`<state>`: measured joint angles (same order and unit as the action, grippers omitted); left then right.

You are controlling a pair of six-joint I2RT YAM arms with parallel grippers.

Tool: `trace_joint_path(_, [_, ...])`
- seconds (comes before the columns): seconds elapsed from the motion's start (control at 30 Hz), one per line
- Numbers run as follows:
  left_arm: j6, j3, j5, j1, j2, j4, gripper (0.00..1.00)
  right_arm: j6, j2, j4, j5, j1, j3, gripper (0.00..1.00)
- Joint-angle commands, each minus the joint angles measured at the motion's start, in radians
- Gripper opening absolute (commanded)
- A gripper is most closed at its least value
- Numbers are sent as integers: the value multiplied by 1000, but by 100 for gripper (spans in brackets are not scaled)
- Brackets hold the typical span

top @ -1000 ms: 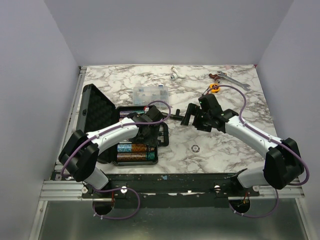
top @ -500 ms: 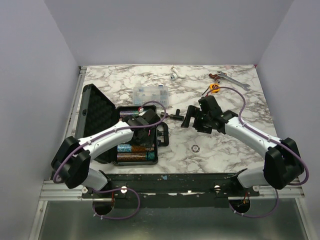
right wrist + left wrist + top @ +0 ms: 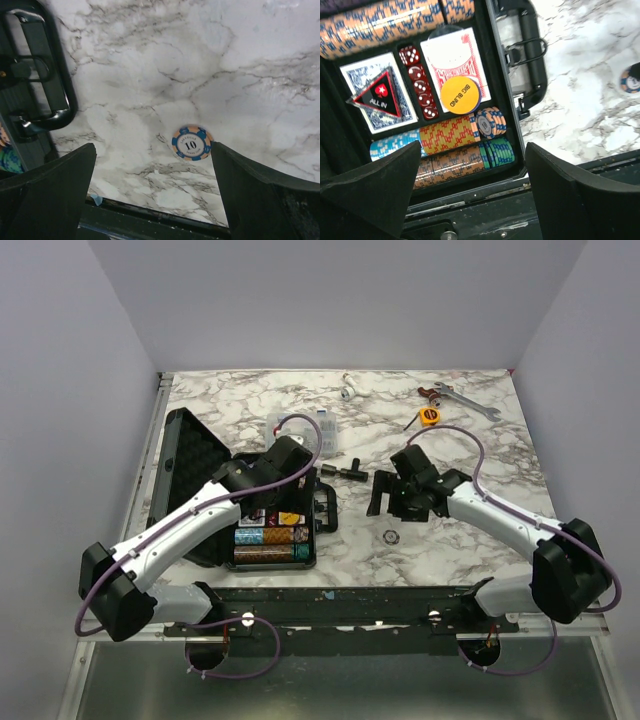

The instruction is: Pack up texas hold em set

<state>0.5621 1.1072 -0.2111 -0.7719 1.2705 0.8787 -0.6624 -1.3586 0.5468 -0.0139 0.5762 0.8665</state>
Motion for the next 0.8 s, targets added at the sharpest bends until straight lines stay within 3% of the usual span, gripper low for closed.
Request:
trace_joint_path(0.0, [-101,132,56,21,-29,0,85,-46,-19,110,81,60,-9,99])
trace_joint_path(0.3, [-222,438,340,48,0,-138,91,-185,-119,273,185,123,60,88])
trace_joint_path(0.5, [-245,302,349,49,-41,-241,92,-263,-226,371,195,123,125,86])
trace_joint_path(0.77, [-263,143,346,48,-118,-346,91,-300,-315,370,164,120,183,79])
